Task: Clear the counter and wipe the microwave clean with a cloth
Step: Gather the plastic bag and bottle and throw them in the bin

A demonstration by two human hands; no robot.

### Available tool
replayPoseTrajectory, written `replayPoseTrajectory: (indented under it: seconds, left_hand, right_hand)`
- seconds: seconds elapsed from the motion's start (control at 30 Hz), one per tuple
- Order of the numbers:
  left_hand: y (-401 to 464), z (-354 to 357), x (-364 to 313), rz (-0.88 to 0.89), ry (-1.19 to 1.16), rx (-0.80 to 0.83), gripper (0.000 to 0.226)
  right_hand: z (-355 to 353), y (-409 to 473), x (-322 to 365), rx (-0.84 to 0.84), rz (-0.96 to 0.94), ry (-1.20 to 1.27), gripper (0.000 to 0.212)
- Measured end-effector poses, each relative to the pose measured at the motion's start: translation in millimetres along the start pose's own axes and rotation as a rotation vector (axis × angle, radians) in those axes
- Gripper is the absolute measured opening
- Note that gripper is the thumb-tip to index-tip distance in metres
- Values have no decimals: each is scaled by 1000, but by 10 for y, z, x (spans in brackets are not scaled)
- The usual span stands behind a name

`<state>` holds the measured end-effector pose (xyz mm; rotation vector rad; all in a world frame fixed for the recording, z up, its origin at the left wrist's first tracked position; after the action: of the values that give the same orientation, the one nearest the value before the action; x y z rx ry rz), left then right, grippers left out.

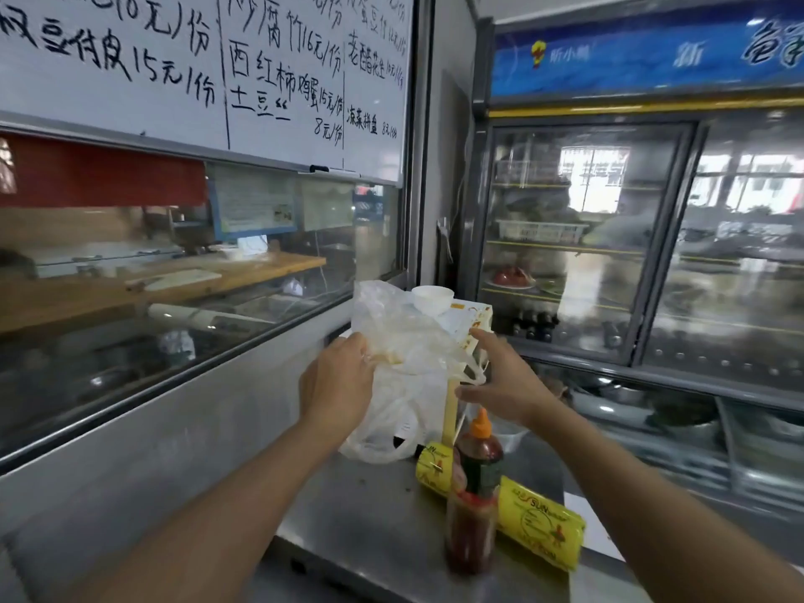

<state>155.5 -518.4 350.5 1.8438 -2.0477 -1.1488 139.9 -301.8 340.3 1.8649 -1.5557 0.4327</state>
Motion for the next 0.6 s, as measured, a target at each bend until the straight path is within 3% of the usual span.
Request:
replayPoseTrajectory:
  seconds: [0.13, 0.27, 0.43, 0.6]
  left_hand:
    - [-170, -54, -320, 41, -90, 37, 25]
    - [-327, 9, -740, 118, -193, 115, 23]
    - [-532, 142, -1440, 187, -289, 162, 23]
    - [-762, 370, -2291, 220, -311, 148, 25]
  right_hand:
    - [-337, -296, -92, 23, 24, 123, 99]
    - [-685, -537, -218, 16, 40, 299, 79]
    - [-1108, -834, -702, 48, 172, 335, 84]
    - [-1647, -1249, -1177, 27, 149, 319, 50]
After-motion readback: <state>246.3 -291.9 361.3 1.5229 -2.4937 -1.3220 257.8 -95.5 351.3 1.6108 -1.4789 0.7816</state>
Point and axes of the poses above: each hand's wrist, its own y-axis towards the middle knuckle, its own z-axis out of the palm, x = y × z, the point moved 5 cm from there along y, towards the middle knuckle, and after that the axes turned 2 degrees about y, right-handed, at the moved point
